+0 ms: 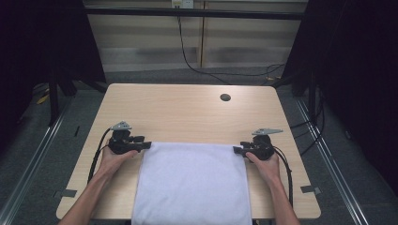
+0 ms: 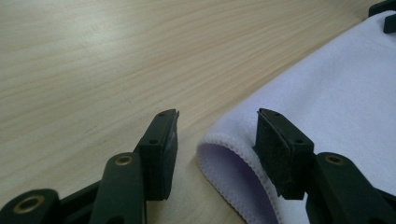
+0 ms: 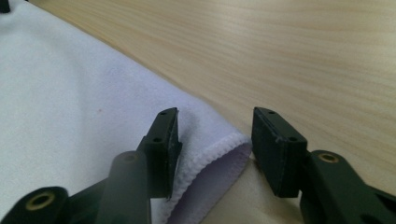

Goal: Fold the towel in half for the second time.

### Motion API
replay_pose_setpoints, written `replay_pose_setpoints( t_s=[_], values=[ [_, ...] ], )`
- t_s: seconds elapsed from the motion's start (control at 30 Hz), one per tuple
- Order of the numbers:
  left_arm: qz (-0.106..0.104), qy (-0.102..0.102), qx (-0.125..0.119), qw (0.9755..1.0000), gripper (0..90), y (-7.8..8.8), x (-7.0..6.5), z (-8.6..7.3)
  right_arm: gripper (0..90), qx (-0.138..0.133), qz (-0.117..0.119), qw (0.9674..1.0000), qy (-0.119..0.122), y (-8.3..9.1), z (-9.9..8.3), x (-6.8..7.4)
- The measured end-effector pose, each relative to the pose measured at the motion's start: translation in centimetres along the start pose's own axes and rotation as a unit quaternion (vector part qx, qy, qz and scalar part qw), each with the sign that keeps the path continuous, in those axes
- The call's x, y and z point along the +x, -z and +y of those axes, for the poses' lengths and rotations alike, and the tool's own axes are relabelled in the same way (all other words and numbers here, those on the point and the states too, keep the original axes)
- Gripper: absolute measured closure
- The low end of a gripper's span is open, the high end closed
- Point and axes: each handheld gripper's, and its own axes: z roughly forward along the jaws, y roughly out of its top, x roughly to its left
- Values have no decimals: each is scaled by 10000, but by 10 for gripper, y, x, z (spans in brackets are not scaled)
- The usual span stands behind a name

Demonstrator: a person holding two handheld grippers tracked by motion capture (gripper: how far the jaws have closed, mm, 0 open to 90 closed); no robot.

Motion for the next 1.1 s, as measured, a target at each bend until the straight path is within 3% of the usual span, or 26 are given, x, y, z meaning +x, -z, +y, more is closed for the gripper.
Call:
replay_pose_setpoints(
  t_s=[0.13, 0.2, 0.27, 0.33, 0.4, 0.47, 0.73, 0.83, 1.1],
  values=[
    [-34, -43, 143, 9999, 507, -6, -1, -2, 604, 15, 52, 10000, -23, 3, -2, -1],
    [-76, -100, 165, 9998, 536, -7, -3, -2, 689, 20, 112, 9999, -25, 2, -3, -1],
    [-23, -197, 212, 9996, 613, -8, -6, -2, 767, -10, 197, 9998, -33, 2, -3, 0],
    [-168, -154, 186, 9996, 778, -9, -7, -3, 816, -62, 219, 9997, 6, 3, -2, 2],
    [-220, -190, 155, 9995, 833, -9, -10, -1, 838, -90, 301, 9995, 0, 5, -1, 3],
    [-298, -150, 82, 9994, 847, -7, -11, 1, 849, -197, 372, 9991, -105, 7, -1, 4],
    [-461, 104, -552, 9974, 850, 12, -8, 20, 857, -641, 397, 9971, -60, 22, 17, 7],
    [-426, -2, -555, 9976, 851, 13, -11, 28, 858, -758, 357, 9965, -6, 28, 27, 8],
    [-340, 3, -858, 9957, 851, 22, -9, 55, 858, -940, 227, 9950, 237, 45, 61, 9]
  ],
)
